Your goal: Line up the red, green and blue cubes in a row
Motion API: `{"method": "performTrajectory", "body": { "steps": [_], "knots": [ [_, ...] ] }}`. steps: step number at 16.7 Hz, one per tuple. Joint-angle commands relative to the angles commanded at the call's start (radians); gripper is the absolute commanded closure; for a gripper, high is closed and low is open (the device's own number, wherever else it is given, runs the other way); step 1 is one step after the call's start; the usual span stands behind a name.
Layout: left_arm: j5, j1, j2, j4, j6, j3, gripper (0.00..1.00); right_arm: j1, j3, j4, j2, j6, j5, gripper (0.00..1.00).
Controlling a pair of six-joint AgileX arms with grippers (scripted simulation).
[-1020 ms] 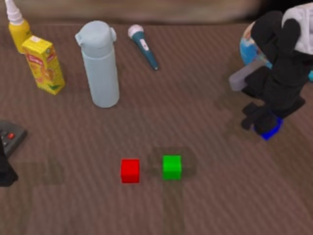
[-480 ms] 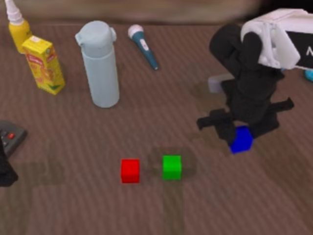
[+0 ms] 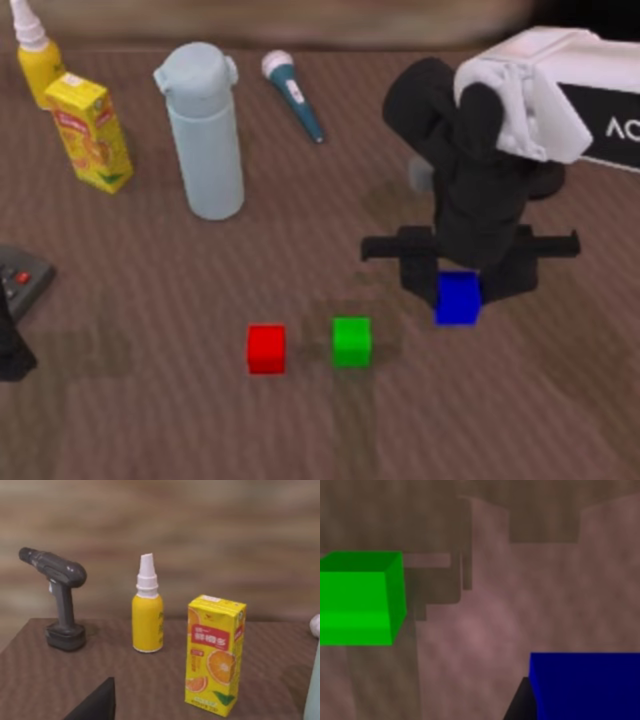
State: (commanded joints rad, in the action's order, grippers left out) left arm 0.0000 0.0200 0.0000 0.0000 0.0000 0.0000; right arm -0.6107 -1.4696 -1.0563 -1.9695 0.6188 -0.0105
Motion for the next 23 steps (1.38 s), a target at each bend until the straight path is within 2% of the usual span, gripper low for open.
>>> {"method": "performTrajectory", "body": {
  "steps": [6,12,17,23],
  "knots": [
    [0.000,0.000,0.000,0.000,0.000,0.000,0.00,0.002,0.010,0.018,-0.010,-0.002,0.002,1.00],
    [0.000,0.000,0.000,0.000,0.000,0.000,0.00,-0.002,0.132,0.222,-0.084,0.004,0.000,1.00],
    [0.000,0.000,0.000,0.000,0.000,0.000,0.00,-0.004,0.152,0.251,-0.099,0.005,-0.001,1.00],
    [0.000,0.000,0.000,0.000,0.000,0.000,0.00,-0.004,0.152,0.251,-0.099,0.005,-0.001,0.55]
  ]
}}
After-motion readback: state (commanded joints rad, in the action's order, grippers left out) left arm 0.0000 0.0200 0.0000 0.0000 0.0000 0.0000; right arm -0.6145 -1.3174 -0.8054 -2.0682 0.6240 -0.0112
